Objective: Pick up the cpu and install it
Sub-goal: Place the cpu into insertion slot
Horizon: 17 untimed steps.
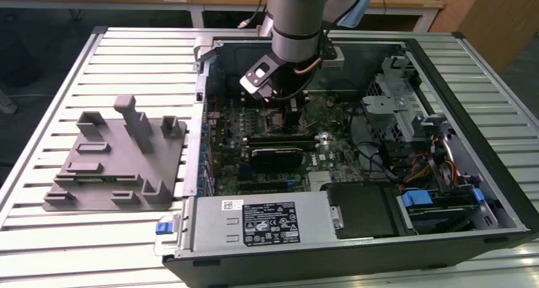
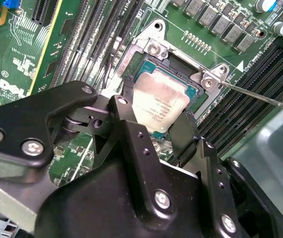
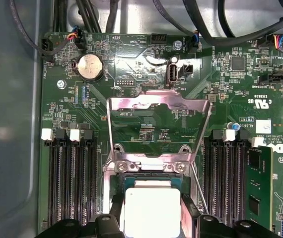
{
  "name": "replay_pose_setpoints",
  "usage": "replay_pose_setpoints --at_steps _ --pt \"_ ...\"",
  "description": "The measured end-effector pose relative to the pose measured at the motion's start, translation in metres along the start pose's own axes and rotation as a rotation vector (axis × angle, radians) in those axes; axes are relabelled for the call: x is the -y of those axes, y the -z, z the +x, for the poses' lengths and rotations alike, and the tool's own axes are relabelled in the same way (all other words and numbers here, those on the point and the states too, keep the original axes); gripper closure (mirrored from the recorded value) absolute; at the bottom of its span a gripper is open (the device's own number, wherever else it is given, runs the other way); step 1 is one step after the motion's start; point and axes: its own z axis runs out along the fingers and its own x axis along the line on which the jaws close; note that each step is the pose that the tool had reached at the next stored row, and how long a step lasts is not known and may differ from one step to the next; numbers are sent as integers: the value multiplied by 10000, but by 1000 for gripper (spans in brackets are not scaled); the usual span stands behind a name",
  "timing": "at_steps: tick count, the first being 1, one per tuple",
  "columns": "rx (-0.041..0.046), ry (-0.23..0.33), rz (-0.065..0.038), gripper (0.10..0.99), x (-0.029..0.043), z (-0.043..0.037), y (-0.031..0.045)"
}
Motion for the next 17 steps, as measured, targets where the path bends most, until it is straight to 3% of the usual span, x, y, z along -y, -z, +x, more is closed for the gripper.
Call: replay_pose_setpoints --at_steps 17 --pt "-27 0 -3 537 -1 0 -2"
